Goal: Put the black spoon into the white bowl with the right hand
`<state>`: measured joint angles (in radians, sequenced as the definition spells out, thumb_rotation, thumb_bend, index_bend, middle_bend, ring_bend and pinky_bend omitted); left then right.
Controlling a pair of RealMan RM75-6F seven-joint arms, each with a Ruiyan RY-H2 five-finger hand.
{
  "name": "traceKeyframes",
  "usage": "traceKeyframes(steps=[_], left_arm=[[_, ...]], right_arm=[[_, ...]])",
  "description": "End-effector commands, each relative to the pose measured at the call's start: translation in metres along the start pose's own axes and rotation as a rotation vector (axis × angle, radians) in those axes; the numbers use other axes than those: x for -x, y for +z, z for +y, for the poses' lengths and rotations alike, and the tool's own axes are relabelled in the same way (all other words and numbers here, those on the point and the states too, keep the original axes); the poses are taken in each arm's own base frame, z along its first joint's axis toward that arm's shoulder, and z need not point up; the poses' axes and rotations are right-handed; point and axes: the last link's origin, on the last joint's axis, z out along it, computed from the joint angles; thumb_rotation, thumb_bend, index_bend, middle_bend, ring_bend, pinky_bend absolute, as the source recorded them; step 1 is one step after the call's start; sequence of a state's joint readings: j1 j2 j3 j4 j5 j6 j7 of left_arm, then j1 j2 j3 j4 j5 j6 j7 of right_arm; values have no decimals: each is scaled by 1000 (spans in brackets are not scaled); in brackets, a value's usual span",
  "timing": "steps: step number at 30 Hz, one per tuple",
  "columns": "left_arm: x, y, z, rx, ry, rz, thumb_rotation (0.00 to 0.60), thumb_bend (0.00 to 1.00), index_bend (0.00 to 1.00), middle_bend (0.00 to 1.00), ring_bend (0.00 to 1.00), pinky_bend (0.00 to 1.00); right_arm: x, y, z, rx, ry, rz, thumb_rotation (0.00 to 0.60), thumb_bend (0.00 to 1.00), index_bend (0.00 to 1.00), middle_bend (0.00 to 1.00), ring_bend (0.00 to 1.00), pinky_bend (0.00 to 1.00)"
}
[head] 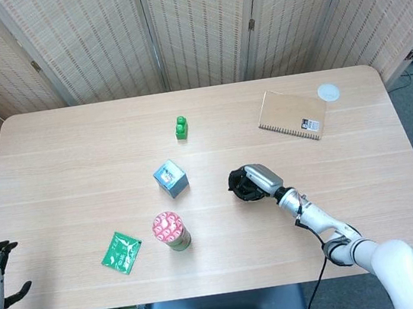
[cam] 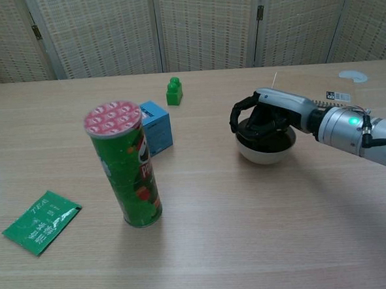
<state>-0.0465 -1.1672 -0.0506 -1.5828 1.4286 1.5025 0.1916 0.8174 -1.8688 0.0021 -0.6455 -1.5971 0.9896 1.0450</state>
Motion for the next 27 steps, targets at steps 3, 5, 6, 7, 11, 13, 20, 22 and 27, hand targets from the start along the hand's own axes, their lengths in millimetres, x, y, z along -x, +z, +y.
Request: traceKeyframes(steps=[3, 5, 6, 7, 11, 13, 20, 22, 27], left_arm=[[1, 2, 1, 8, -4, 2, 600, 203, 234, 212, 154, 163], [1, 2, 2, 13, -5, 2, 600, 203, 233, 212, 154, 163], [1, 3, 3, 15, -6, 2, 600, 203, 233, 212, 154, 163], [1, 3, 3, 16, -6, 2, 600, 202, 233, 212, 154, 163], [1, 3, 4, 20, -9, 2, 600, 203, 232, 212, 154, 163], [1, 3, 5, 20, -11, 3, 600, 203, 232, 212, 154, 163], [0, 5, 6, 28, -15, 9, 600, 203, 231, 212, 154, 163], [-1, 5, 6, 29, -15, 12, 600, 203, 230, 212, 154, 163], [-2, 7, 7, 37, -21, 17, 600, 203, 230, 212, 154, 163]], right_arm=[[-3, -15, 6, -5, -32, -8, 600, 465, 746, 1000, 1000, 1000], [-7, -18, 6, -7, -39, 1, 600, 383, 710, 1000, 1000, 1000], [-9, -19, 6, -9, -37, 7, 600, 323, 668, 1000, 1000, 1000], [-10, -20, 6, -10, -37, 12, 600, 266, 610, 1000, 1000, 1000], [-17, -24, 5, -10, -69, 24, 600, 125, 395, 1000, 1000, 1000], [-19, -27, 3, -11, -71, 29, 600, 93, 312, 1000, 1000, 1000], [-34, -44, 0, -12, -119, 65, 600, 79, 131, 1000, 1000, 1000], [-41, -51, 0, -9, -143, 81, 600, 79, 107, 998, 1000, 1000], [-67, -83, 3, 31, -350, 130, 600, 109, 88, 964, 1000, 1000]])
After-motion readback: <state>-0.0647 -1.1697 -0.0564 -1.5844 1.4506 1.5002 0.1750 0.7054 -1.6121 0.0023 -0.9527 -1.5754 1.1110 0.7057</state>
